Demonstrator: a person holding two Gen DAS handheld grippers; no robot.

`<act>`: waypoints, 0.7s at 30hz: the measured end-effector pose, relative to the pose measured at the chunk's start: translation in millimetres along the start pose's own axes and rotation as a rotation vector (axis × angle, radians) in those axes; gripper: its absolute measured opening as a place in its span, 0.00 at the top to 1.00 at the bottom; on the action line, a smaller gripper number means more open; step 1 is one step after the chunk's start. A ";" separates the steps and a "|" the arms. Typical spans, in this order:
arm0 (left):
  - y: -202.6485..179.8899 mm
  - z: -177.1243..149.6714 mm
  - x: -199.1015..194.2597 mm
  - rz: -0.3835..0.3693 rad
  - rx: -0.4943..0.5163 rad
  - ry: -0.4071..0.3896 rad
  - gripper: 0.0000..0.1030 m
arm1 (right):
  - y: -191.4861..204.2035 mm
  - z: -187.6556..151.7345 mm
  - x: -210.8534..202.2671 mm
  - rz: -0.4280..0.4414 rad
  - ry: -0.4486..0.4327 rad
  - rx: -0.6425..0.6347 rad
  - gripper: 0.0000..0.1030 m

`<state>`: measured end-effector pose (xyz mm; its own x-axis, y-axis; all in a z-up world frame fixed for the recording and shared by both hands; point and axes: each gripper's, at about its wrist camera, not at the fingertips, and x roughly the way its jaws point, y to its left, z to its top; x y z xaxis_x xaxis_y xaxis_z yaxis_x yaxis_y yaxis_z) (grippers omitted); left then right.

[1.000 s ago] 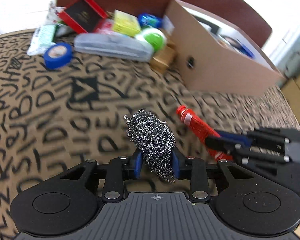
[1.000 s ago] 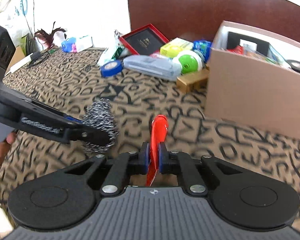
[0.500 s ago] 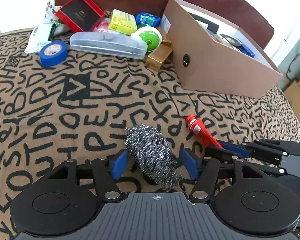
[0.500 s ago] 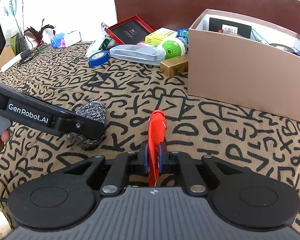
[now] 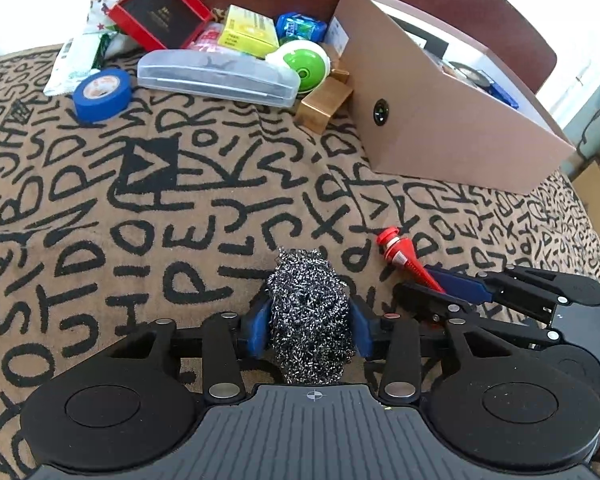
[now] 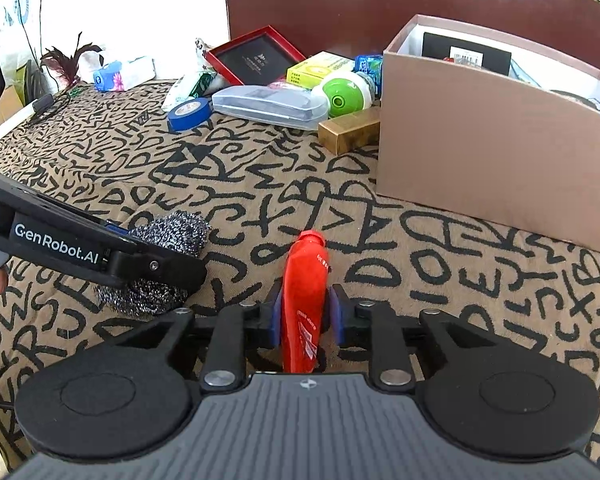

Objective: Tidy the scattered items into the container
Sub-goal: 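Lift and carry the scrubber and red tube with both grippers over the box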

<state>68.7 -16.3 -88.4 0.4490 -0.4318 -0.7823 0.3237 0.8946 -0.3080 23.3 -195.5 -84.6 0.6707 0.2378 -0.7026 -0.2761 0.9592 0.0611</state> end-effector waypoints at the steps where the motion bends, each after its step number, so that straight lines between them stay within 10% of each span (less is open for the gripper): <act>1: -2.0 -0.2 0.4 0.007 0.016 0.001 0.45 | -0.9 -0.6 0.6 -0.001 -0.001 0.001 0.85; 3: -5.2 -0.7 1.0 0.025 0.043 0.001 0.61 | -3.7 -1.0 1.6 0.009 0.000 0.001 0.89; 21: -49.8 13.0 -32.2 -0.035 0.133 -0.065 0.64 | -29.9 12.8 -61.2 0.090 -0.171 0.103 0.89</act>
<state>48.9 -48.4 -40.8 0.4873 -0.4732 -0.7339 0.4456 0.8575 -0.2571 -0.7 -236.8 -34.4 0.7561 0.3377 -0.5606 -0.2747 0.9412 0.1966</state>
